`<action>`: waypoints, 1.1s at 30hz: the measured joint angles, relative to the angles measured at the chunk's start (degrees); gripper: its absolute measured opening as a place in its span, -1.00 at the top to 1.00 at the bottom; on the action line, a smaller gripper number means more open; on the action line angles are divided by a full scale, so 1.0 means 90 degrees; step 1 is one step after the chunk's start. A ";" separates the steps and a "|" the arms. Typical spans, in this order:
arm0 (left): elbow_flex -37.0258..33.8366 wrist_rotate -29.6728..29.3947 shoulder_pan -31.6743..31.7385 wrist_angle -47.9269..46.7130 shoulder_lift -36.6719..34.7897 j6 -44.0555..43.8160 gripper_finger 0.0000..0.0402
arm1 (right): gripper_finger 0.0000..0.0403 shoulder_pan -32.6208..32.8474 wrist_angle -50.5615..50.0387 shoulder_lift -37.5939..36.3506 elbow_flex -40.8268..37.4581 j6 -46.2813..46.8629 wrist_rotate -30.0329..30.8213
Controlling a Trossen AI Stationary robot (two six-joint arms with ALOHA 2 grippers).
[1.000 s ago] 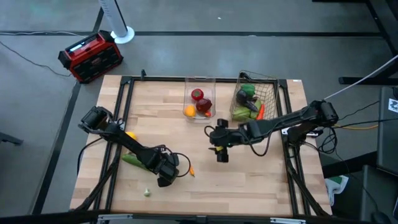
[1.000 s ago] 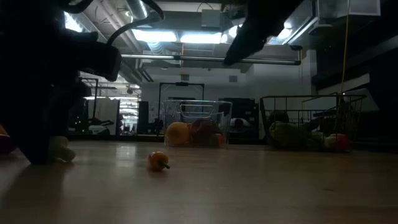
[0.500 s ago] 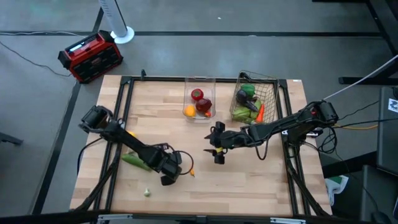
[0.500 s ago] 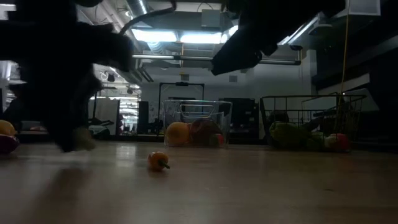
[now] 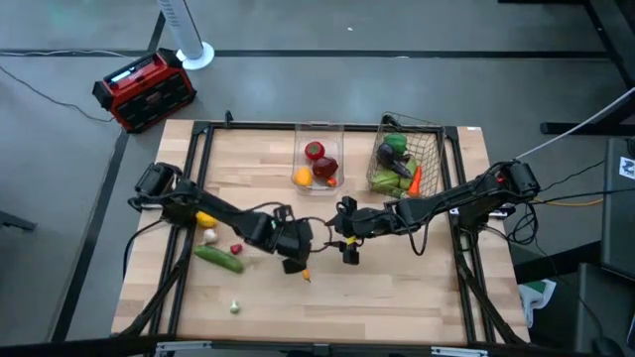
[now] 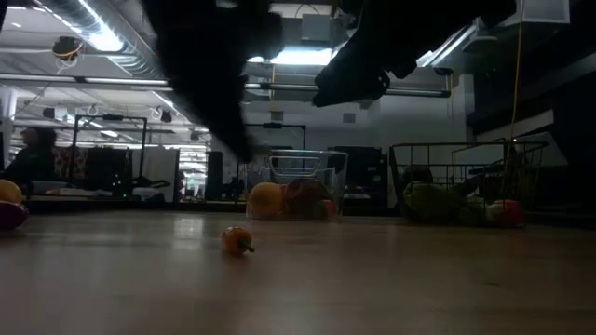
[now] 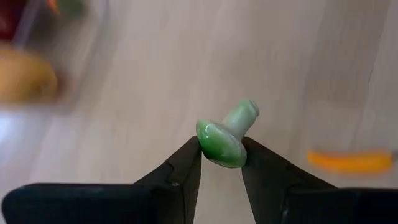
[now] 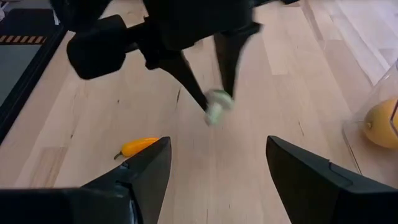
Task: Sort produce into baskets
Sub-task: Put the green mushroom into the wire basket
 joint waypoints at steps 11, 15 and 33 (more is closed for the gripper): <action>0.0103 -0.0035 0.0436 0.1350 -0.0007 0.0672 0.47 | -0.29 0.0000 -0.0078 0.0000 0.0000 0.0255 0.0235; 0.0103 -0.0037 0.0471 0.1712 -0.0007 0.0790 0.47 | -0.29 0.0000 -0.0123 0.0002 0.0000 0.0377 0.0235; 0.0103 -0.0034 0.0444 0.2212 -0.0007 0.1047 0.46 | -0.25 0.0000 -0.0556 0.0007 -0.0002 0.0410 0.0483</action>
